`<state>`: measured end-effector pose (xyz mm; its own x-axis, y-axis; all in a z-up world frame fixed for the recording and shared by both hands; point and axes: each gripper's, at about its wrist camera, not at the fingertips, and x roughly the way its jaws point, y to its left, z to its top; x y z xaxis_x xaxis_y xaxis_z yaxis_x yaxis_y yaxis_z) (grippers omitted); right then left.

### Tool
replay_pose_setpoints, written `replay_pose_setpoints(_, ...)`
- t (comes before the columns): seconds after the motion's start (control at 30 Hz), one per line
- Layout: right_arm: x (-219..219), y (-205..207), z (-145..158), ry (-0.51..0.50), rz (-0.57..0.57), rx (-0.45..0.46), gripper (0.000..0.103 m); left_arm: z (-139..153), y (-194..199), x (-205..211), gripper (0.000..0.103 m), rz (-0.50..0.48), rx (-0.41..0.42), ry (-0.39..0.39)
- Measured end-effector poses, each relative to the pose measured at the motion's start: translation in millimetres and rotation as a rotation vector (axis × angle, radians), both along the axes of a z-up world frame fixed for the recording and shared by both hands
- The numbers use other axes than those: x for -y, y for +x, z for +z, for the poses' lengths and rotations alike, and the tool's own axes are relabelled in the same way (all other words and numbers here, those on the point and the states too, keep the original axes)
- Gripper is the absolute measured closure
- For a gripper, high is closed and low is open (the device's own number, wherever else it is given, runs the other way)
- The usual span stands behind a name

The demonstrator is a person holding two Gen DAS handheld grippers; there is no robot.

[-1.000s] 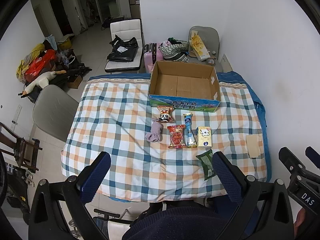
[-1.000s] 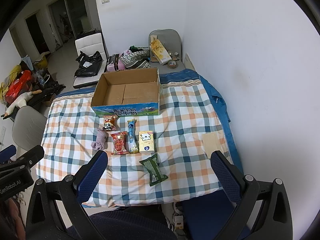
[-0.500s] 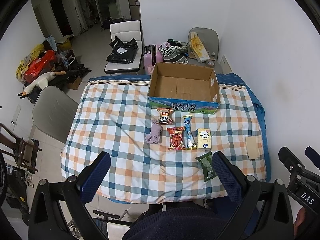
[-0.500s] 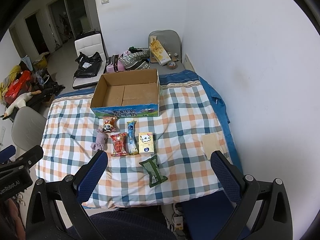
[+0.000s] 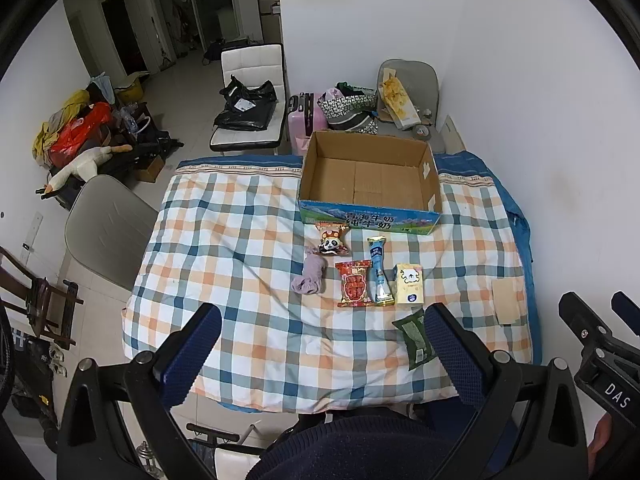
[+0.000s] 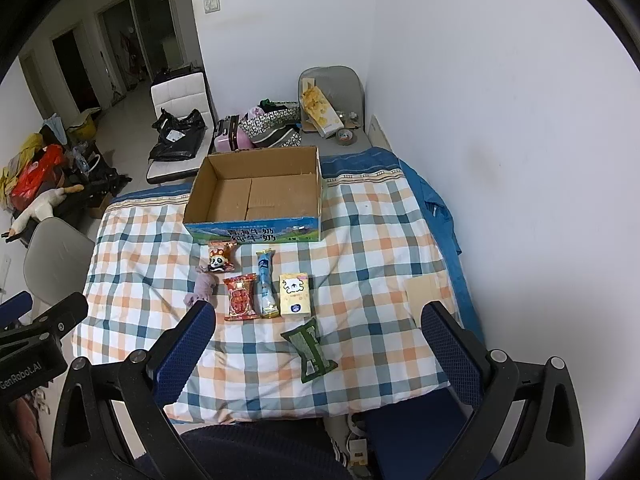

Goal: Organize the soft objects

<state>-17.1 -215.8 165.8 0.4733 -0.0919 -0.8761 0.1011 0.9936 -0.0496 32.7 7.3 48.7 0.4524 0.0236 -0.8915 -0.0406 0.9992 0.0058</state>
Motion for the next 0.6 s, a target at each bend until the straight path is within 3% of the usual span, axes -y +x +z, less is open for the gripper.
replay_pose_setpoints(0.4, -6, 4, -7, 0.003, 0.003, -0.010, 0.000, -2, 1, -3, 0.000, 0.001, 0.000, -0.008)
replay_pose_setpoints(0.6, -3, 29, -40, 0.032, 0.002, -0.066, 0.000, -35, 36, -1, 0.000, -0.004, -0.039, -0.007)
